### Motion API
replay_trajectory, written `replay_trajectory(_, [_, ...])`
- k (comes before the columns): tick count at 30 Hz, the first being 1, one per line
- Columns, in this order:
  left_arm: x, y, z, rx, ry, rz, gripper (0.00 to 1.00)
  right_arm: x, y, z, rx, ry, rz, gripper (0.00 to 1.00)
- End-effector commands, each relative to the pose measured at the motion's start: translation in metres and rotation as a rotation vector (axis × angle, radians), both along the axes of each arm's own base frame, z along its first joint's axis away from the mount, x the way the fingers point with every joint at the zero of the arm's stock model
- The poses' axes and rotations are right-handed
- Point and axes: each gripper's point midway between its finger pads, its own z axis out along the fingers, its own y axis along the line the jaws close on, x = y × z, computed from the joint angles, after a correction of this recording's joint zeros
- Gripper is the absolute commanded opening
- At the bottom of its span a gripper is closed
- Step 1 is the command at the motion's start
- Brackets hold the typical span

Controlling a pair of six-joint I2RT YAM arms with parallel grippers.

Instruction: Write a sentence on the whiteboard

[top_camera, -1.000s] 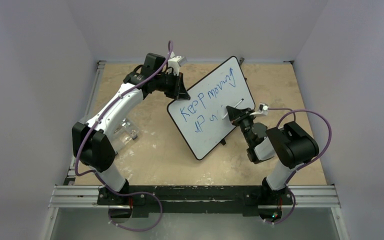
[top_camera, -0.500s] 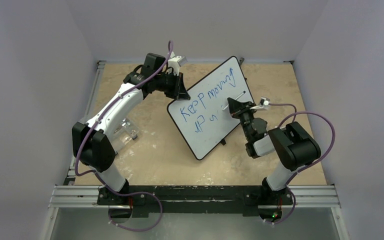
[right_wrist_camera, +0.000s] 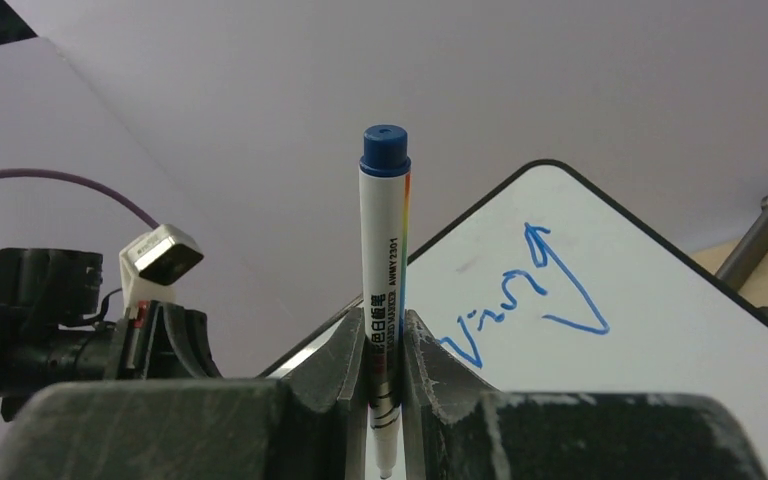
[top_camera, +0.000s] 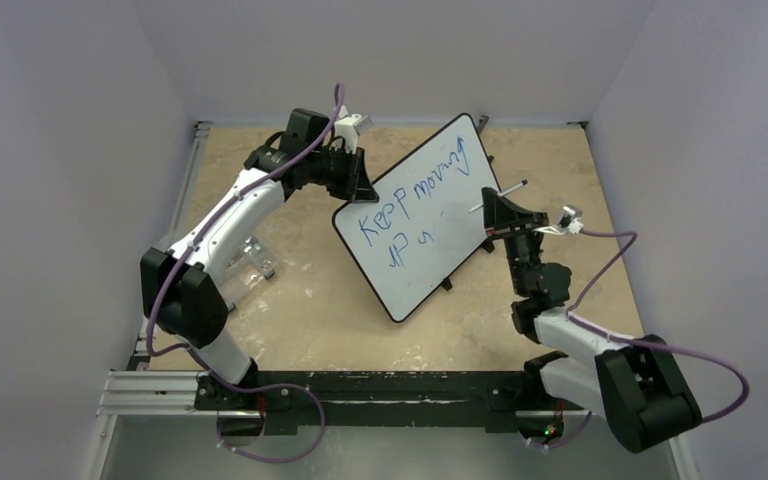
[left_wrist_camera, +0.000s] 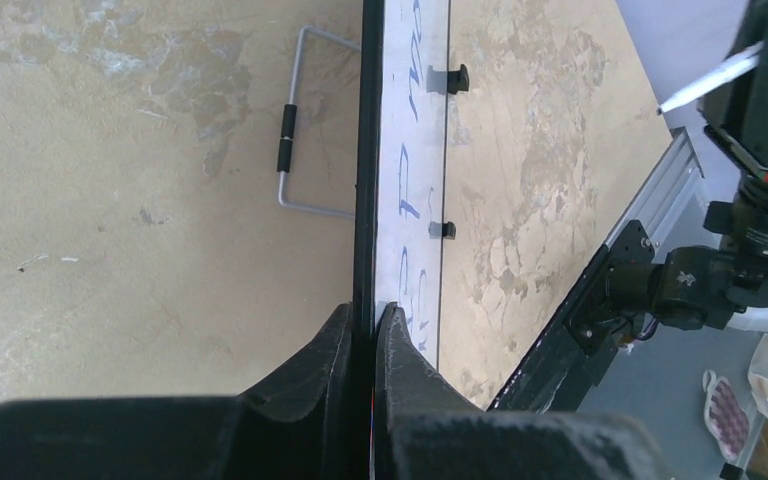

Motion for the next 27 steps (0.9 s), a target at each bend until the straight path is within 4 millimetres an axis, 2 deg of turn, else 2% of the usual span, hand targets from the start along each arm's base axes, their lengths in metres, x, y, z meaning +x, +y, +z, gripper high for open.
replay_trajectory(1, [0.0, 0.064, -0.055, 0.334, 0.02, 0.136, 0.02, -0.006, -0.01, -0.003, -0.051, 0.03, -0.058, 0.0])
replay_trajectory(10, [0.004, 0.064, -0.069, 0.326, 0.001, 0.165, 0.16, -0.018, -0.018, -0.012, -0.064, 0.054, -0.075, 0.0])
replay_trajectory(18, [0.008, 0.062, -0.07, 0.312, -0.019, 0.173, 0.18, -0.019, -0.017, -0.018, -0.064, 0.066, -0.07, 0.0])
replay_trajectory(24, [0.009, 0.061, -0.055, 0.29, -0.071, 0.172, 0.31, -0.019, -0.016, -0.019, -0.066, 0.067, -0.066, 0.0])
replay_trajectory(27, [0.01, 0.061, -0.047, 0.28, -0.093, 0.169, 0.34, -0.019, -0.017, -0.019, -0.069, 0.069, -0.068, 0.0])
